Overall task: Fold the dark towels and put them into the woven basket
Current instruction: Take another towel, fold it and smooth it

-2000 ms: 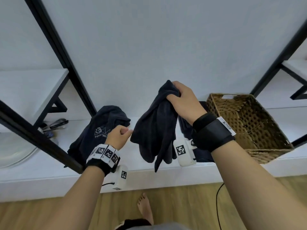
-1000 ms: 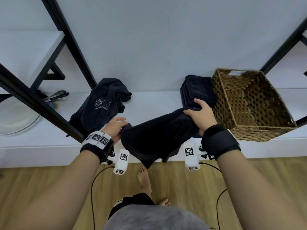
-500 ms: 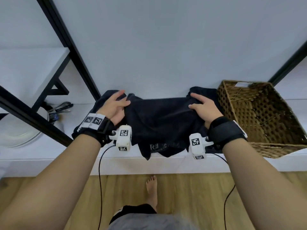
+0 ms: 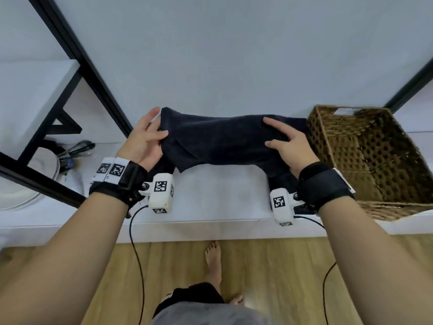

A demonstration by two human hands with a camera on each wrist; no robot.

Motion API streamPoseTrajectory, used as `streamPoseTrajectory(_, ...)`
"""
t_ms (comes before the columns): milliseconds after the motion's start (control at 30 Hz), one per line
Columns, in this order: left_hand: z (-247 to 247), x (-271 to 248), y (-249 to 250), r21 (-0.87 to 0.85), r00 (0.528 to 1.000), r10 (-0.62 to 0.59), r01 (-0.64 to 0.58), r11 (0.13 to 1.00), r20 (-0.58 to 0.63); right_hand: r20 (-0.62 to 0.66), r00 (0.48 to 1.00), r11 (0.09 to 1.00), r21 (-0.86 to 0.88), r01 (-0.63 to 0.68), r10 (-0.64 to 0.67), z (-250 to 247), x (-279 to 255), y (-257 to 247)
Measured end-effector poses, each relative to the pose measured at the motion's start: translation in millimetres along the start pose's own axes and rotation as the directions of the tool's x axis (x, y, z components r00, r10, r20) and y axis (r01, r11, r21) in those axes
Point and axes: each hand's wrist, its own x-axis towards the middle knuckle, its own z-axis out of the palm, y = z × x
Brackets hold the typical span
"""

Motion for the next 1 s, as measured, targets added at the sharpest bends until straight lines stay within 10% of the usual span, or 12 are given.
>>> streamPoseTrajectory(333,-95,-35,-144,0.126,0.891,-0.326,0.380,0.916,-0.316,0.104,0.903,0.902,-0.166,-0.397,0.417,23,-51,162)
streamPoseTrajectory(467,-122,-39,-190,0.312,0.818,-0.377,0.530,0.789,-0.435,0.086,0.854,0.820,-0.341,-0.459,0.514,32,-62,202)
streamPoseTrajectory(600,-148,-39,-212,0.529,0.842,-0.451,0.538,0.656,-0.298,-0.004,0.844,0.732,-0.494,-0.468,0.537,40,-68,220)
streamPoseTrajectory(700,-148,-29,-224,0.608,0.753,-0.441,0.656,0.447,-0.488,-0.037,0.835,0.695,-0.536,-0.480,0.549,43,-71,228)
streamPoseTrajectory(833,-147,-18,-242,0.543,0.687,-0.438,0.726,0.421,-0.580,-0.059,0.825,0.674,-0.546,-0.498,0.562,44,-69,234)
streamPoseTrajectory(933,-145,-10,-246,0.637,0.736,-0.352,0.677,0.370,-0.578,-0.086,0.821,0.661,-0.549,-0.512,0.564,46,-61,238)
streamPoseTrajectory(1000,-144,-3,-248,0.811,0.821,-0.250,0.559,0.173,-0.513,-0.098,0.811,0.639,-0.564,-0.523,0.577,48,-53,240)
